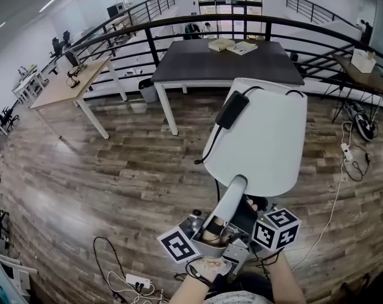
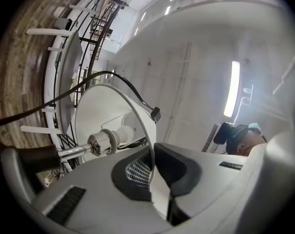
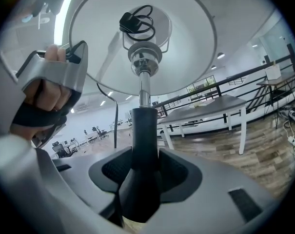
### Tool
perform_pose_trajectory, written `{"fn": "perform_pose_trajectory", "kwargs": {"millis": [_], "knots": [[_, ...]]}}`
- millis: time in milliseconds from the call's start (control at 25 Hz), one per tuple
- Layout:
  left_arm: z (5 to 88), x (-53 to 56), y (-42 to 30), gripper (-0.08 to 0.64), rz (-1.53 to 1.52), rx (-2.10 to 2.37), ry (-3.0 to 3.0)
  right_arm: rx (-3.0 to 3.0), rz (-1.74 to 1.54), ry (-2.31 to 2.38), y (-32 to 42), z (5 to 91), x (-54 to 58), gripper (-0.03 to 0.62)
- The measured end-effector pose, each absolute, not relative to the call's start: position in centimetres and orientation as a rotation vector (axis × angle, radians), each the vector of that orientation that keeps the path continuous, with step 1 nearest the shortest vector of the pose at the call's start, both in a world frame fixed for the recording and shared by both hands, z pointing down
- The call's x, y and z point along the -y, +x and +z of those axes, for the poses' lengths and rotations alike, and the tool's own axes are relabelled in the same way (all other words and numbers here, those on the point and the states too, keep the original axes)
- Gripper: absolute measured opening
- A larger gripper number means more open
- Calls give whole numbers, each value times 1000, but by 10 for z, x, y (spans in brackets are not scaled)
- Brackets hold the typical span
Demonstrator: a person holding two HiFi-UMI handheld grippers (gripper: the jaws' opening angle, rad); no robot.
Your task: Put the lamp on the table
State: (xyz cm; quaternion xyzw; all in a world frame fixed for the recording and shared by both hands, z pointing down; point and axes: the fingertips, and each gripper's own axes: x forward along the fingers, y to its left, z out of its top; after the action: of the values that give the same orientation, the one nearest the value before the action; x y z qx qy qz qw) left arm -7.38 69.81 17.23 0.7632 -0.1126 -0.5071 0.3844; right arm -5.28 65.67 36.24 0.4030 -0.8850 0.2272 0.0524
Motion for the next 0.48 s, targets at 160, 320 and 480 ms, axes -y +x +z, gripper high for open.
{"fn": "perform_pose_trajectory", "kwargs": {"millis": [160, 320, 480], "knots": [[174, -677, -88, 21, -1291, 275, 1939, 2683, 695, 1239, -66, 364, -634, 193], [177, -657, -96, 21, -1298, 275, 1925, 2668, 697, 1239, -71, 366, -616, 193], [179, -636, -97, 21, -1296, 279, 1910, 2654, 711, 1241, -72, 369, -597, 193]]}}
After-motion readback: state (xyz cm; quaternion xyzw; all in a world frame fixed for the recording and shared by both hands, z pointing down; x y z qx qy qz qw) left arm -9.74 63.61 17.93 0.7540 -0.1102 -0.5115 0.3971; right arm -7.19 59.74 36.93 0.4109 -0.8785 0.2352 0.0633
